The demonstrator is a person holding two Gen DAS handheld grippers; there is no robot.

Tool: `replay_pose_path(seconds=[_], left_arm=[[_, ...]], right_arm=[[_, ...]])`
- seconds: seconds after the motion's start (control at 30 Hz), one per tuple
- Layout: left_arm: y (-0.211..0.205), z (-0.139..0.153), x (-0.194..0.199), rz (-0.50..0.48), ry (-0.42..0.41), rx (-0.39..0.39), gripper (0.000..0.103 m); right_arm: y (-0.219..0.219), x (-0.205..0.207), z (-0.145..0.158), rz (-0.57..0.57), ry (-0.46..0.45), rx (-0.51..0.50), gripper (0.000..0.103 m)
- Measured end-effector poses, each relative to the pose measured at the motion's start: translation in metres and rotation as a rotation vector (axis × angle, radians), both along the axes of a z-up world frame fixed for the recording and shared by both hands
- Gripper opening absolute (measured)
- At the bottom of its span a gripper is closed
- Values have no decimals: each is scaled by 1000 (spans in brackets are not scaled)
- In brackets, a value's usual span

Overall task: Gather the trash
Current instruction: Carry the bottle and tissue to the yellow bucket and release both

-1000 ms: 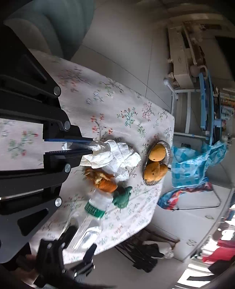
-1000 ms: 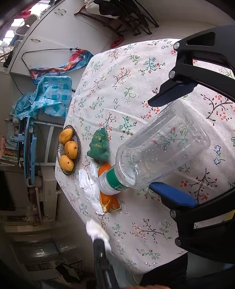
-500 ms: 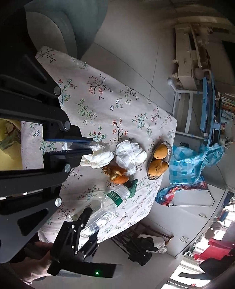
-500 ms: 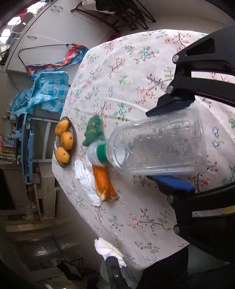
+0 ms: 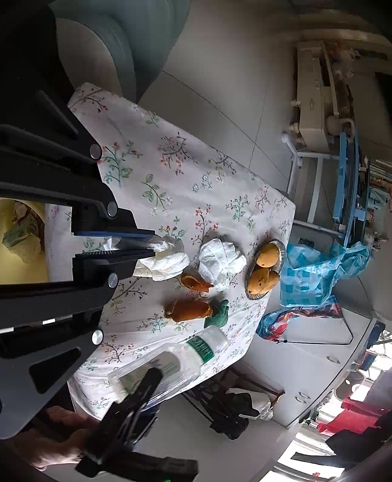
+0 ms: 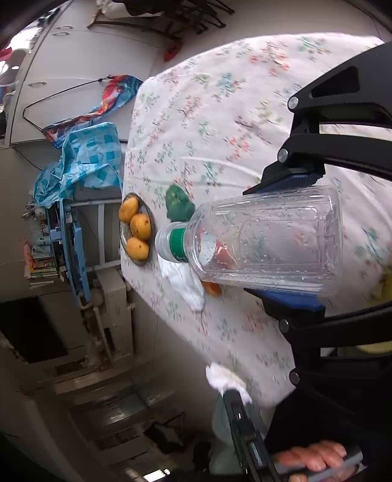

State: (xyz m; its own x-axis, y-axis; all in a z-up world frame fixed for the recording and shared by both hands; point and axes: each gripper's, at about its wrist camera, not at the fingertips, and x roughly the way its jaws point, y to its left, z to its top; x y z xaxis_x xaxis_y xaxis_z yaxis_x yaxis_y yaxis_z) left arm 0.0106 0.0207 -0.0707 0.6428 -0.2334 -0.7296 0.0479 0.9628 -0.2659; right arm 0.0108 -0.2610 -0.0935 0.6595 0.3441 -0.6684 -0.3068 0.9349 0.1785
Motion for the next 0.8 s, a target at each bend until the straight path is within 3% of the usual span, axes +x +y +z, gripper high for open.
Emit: replay_pose_path(seconds=[0.2, 0.47, 0.63, 0.8], left_arm=[[6, 0, -13, -2, 6, -5, 8], [0, -2, -48, -52, 25, 41, 8], [-19, -3, -76, -112, 55, 172, 8], [-39, -19, -108, -229, 187, 317, 8]], right_arm=[[14, -40, 0, 64, 19, 48, 54], [41, -99, -19, 198, 124, 54, 54], [63, -126, -41, 317, 234, 7, 54], [84, -139, -57, 392, 302, -96, 55]])
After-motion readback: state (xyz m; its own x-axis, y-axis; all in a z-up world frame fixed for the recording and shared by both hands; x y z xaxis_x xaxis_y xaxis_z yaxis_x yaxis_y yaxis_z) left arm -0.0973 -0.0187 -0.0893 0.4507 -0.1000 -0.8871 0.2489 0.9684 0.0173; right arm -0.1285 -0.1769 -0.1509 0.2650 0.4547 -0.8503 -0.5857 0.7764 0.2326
